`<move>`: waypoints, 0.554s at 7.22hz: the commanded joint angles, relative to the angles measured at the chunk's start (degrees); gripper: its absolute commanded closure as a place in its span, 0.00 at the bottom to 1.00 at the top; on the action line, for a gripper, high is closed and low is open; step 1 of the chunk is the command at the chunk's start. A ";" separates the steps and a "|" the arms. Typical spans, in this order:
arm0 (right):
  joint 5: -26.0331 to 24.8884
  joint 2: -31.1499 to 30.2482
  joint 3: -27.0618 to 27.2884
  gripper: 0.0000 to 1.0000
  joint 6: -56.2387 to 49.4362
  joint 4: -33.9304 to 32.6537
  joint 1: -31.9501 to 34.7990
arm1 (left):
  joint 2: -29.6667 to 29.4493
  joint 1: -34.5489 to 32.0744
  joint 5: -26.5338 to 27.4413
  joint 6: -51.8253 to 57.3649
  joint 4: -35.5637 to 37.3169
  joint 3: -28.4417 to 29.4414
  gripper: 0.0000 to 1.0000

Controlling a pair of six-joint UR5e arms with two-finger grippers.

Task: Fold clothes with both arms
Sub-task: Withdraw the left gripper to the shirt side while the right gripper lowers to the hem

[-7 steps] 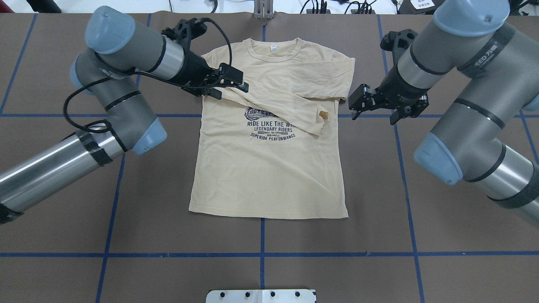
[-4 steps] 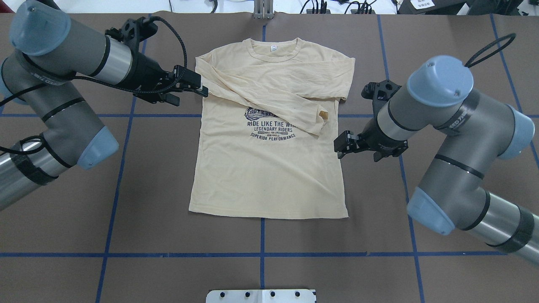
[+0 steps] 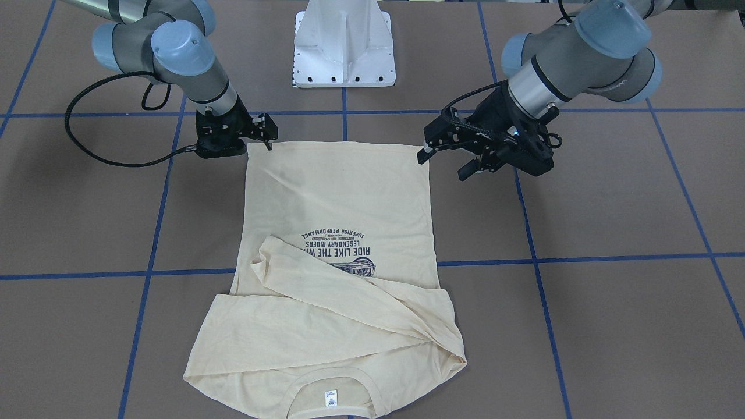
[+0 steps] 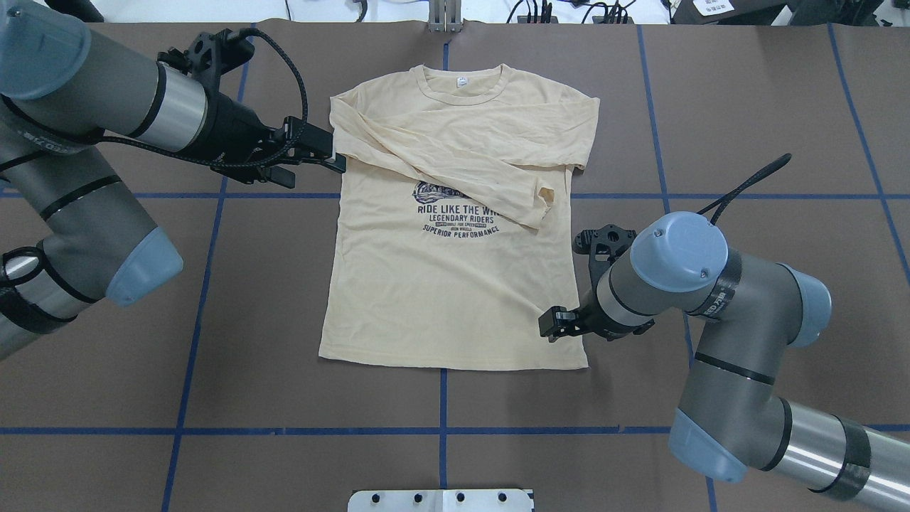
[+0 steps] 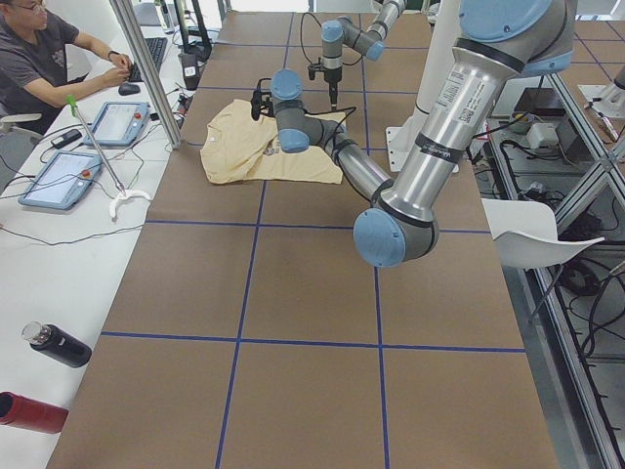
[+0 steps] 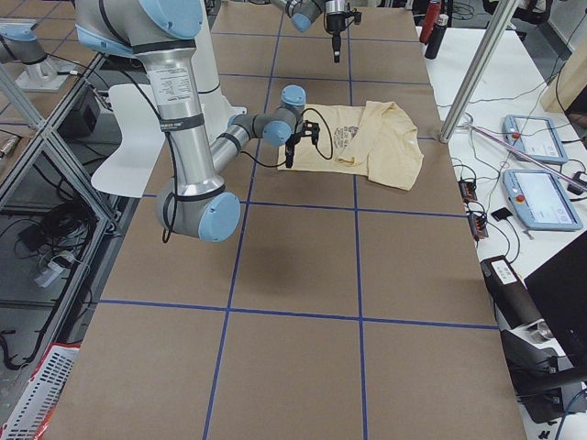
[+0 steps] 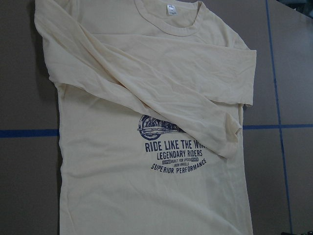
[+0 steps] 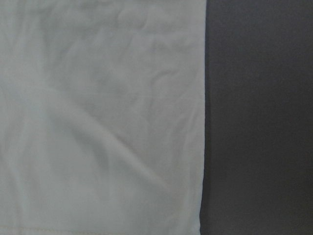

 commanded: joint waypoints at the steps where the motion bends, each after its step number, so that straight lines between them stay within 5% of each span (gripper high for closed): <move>1: -0.14 0.45 -0.53 0.06 0.83 -0.54 -1.90 | 0.02 0.09 0.12 0.00 0.07 0.07 0.00; 4: -0.14 0.90 -2.99 0.10 0.83 -0.54 -2.70 | 0.02 0.88 2.13 0.00 1.22 -0.02 0.00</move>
